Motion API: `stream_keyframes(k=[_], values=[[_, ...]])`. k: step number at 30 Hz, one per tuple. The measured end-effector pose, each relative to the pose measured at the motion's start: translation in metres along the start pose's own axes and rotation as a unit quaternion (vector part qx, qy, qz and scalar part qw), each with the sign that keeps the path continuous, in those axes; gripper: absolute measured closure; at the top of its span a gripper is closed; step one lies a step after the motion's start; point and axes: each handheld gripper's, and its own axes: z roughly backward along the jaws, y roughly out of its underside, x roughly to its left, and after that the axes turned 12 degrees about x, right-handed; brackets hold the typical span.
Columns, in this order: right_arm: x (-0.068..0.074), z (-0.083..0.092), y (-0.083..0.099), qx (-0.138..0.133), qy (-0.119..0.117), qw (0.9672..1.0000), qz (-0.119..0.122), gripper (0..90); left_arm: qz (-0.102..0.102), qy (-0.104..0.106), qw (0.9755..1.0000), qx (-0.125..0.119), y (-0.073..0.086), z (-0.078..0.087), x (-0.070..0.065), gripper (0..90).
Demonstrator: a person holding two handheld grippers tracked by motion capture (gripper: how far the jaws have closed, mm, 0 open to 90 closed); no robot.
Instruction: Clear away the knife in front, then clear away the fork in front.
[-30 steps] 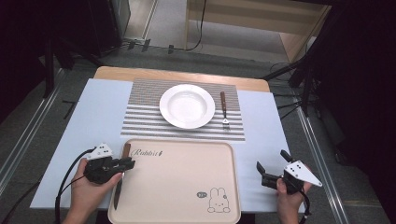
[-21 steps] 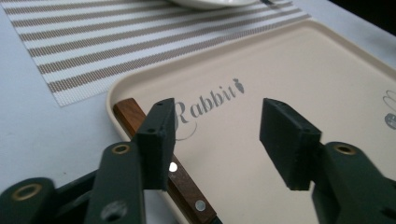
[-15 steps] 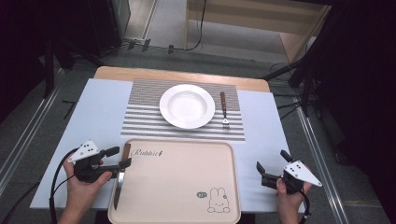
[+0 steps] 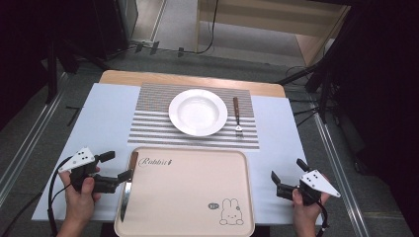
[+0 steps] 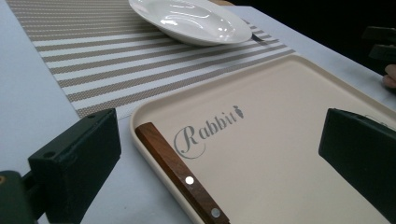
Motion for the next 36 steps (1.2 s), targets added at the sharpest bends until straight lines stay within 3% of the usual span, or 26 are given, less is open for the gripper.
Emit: stream_keyframes(k=[16,24,31,36], values=[[0.0,0.0,0.0,0.0,0.0,1.0,0.001,0.0,0.013,-0.031,0.9992,-0.021,0.006,0.015,0.017,0.0],[-0.004,0.003,-0.003,-0.002,-0.003,0.9999,-0.015,0.0,0.019,-0.051,0.9982,-0.024,0.013,0.021,0.029,0.0],[-0.004,0.003,-0.015,-0.001,-0.015,0.9997,-0.019,0.0,0.019,-0.058,0.9977,-0.029,0.018,0.025,0.036,0.0],[-0.005,0.0,-0.022,0.004,-0.025,0.9995,-0.019,0.0,0.009,-0.063,0.9976,-0.028,0.019,0.021,0.033,0.0]])
